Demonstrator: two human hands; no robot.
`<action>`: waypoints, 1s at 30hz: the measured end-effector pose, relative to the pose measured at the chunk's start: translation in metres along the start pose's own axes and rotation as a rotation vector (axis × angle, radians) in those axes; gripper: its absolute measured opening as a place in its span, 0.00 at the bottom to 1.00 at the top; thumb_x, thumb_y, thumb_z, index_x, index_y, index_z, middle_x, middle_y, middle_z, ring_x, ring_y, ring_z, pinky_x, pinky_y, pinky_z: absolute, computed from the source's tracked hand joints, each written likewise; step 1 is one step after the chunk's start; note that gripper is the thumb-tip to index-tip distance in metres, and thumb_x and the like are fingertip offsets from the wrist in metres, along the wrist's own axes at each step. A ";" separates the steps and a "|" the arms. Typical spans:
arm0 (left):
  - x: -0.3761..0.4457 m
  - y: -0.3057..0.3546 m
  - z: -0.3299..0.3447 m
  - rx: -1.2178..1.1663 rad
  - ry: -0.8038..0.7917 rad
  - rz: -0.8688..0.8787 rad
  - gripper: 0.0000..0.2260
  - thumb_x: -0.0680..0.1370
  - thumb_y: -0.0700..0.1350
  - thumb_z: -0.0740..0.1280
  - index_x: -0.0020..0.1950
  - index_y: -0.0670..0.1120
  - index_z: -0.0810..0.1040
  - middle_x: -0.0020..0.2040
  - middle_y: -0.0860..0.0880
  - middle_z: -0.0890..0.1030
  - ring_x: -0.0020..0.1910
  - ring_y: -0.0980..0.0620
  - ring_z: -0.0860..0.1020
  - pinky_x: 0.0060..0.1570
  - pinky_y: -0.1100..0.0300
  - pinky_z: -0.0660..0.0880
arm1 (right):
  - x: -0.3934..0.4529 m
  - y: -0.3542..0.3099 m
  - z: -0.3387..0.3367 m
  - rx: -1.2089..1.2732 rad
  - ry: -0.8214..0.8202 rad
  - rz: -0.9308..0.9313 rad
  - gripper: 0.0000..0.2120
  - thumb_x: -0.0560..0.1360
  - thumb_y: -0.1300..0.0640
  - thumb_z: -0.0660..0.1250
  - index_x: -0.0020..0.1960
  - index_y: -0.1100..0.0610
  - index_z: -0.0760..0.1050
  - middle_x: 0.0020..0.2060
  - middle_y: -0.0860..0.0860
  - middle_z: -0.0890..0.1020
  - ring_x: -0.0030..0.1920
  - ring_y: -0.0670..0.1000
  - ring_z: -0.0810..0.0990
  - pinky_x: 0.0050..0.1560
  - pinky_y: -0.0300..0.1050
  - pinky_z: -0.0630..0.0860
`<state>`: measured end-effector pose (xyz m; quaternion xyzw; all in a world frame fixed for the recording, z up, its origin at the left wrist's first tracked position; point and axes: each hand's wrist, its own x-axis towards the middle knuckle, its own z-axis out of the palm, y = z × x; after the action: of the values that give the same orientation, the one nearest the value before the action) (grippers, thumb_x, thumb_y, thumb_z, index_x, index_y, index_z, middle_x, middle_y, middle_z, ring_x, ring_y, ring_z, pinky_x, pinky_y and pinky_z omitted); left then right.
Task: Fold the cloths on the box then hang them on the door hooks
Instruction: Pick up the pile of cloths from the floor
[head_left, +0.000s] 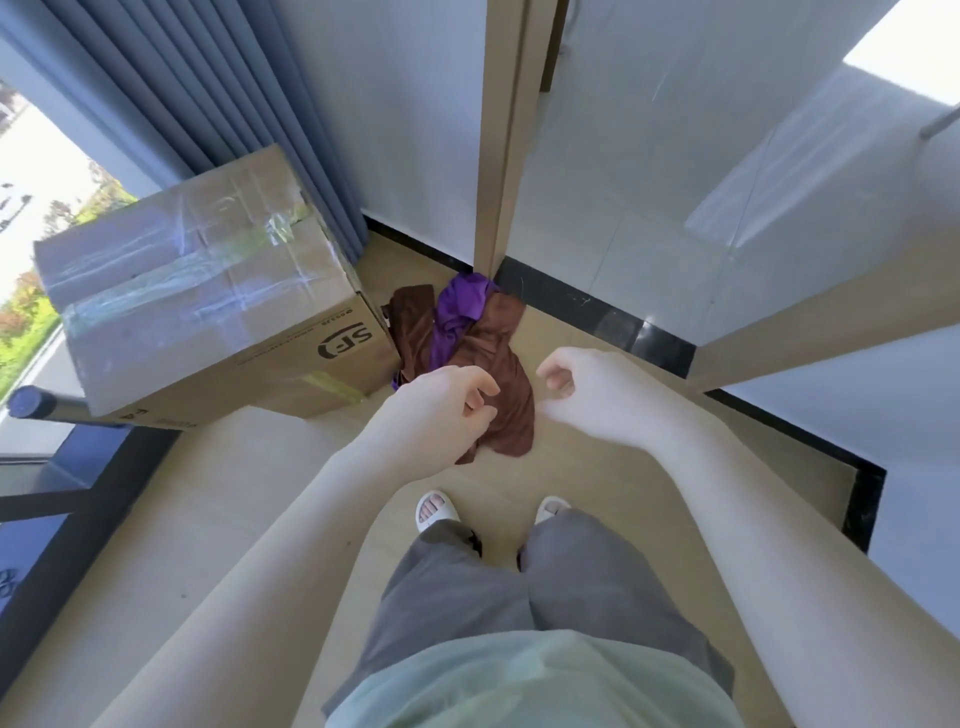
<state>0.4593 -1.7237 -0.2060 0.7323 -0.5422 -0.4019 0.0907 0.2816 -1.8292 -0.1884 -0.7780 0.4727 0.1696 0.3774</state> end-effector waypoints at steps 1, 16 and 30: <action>0.007 0.001 -0.003 -0.012 0.008 -0.017 0.13 0.82 0.49 0.65 0.67 0.54 0.78 0.55 0.56 0.79 0.52 0.54 0.76 0.55 0.59 0.74 | 0.009 0.000 -0.005 -0.011 -0.016 -0.007 0.19 0.79 0.51 0.70 0.69 0.50 0.74 0.62 0.47 0.81 0.59 0.49 0.80 0.58 0.45 0.77; 0.133 0.006 0.073 -0.185 0.212 -0.431 0.15 0.81 0.50 0.66 0.68 0.55 0.74 0.60 0.52 0.74 0.58 0.45 0.79 0.57 0.47 0.77 | 0.202 0.053 -0.037 -0.328 -0.393 -0.306 0.26 0.77 0.44 0.71 0.71 0.52 0.72 0.66 0.50 0.78 0.62 0.52 0.78 0.59 0.47 0.75; 0.290 -0.128 0.209 -0.127 0.165 -0.468 0.30 0.78 0.54 0.70 0.77 0.52 0.63 0.69 0.47 0.68 0.66 0.43 0.71 0.55 0.48 0.75 | 0.414 0.149 0.085 -0.610 -0.391 -0.263 0.32 0.74 0.42 0.73 0.74 0.50 0.68 0.68 0.55 0.76 0.64 0.60 0.78 0.59 0.56 0.78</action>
<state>0.4339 -1.8612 -0.5585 0.8610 -0.3225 -0.3839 0.0849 0.3660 -2.0578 -0.5649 -0.8615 0.2157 0.3978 0.2303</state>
